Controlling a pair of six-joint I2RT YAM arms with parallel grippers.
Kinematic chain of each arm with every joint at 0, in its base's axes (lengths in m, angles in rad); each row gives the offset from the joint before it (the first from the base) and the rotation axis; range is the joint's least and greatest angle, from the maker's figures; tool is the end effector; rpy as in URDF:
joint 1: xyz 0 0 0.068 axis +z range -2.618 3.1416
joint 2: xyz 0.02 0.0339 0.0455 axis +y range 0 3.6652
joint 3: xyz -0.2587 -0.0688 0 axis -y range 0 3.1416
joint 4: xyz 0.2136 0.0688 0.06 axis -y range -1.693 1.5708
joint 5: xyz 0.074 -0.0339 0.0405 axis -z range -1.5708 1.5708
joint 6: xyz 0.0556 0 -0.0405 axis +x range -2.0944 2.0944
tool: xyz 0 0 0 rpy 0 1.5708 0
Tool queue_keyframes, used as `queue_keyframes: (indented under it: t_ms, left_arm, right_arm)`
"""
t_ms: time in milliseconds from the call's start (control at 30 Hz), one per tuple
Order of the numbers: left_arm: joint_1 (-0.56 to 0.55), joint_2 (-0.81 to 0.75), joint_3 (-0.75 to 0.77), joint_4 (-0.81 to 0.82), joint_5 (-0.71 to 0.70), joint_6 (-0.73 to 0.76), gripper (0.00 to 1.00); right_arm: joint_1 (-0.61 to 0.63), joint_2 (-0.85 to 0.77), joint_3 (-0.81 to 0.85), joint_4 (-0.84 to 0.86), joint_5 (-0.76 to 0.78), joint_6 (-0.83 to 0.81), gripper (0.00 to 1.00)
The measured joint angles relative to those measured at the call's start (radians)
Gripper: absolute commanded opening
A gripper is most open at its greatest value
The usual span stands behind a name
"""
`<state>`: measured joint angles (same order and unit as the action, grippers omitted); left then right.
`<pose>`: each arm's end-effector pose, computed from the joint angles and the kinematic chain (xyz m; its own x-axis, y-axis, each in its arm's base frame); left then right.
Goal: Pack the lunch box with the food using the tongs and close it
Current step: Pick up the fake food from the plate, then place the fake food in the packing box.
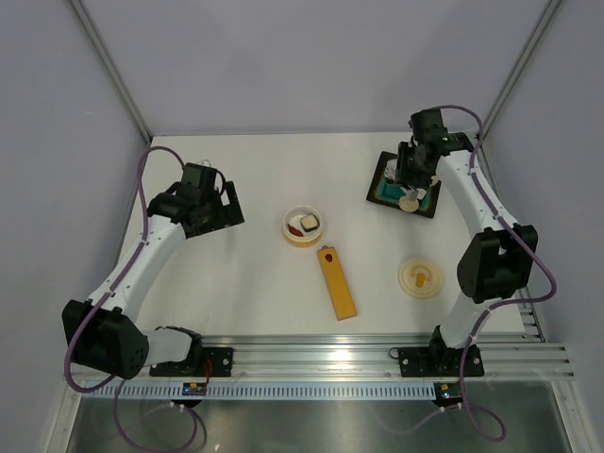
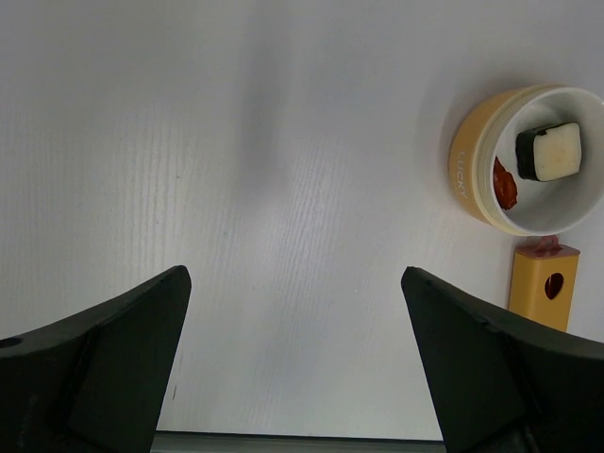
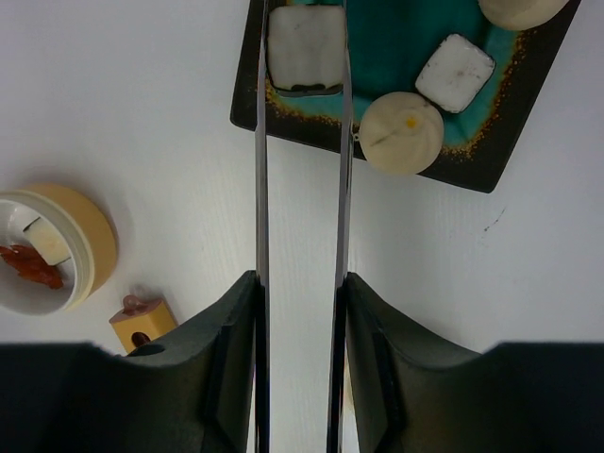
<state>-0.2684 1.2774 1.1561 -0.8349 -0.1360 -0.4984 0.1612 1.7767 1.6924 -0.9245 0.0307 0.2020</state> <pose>0.2324 -0.0561 0.2894 -0.7815 -0.2763 -0.5594 -0.2120 0.9609 -0.1783 0.3554 0.0561 0.2989 -0.8472 0.0654 -0.5272 0.0262 0.9963 0.0815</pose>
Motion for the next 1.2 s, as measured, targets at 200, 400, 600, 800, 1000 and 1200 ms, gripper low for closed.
queue_keyframes:
  t_ms: [200,400,600,800,1000,1200]
  left_arm:
    - [0.0,0.0,-0.001,0.0,0.001,-0.001,0.99]
    - [0.0,0.0,0.0,0.0,0.001,-0.008,0.99]
    - [0.0,0.0,0.0,0.0,0.001,-0.015,0.99]
    - [0.0,0.0,0.0,0.0,0.001,-0.02,0.99]
    - [0.001,0.0,0.0,0.0,0.001,-0.023,0.99]
    - [0.002,0.0,0.0,0.0,0.001,-0.023,0.99]
  right_arm:
    - [0.002,-0.069,0.005,-0.008,-0.041,0.005,0.34]
    - [0.068,-0.146,-0.011,-0.004,-0.042,0.003,0.34]
    - [0.283,-0.256,-0.114,0.07,-0.021,-0.003,0.33]
    - [0.415,-0.269,-0.214,0.147,0.013,0.037,0.33]
    - [0.523,-0.22,-0.24,0.179,0.024,0.081,0.33]
    - [0.587,-0.177,-0.248,0.199,0.029,0.106,0.34]
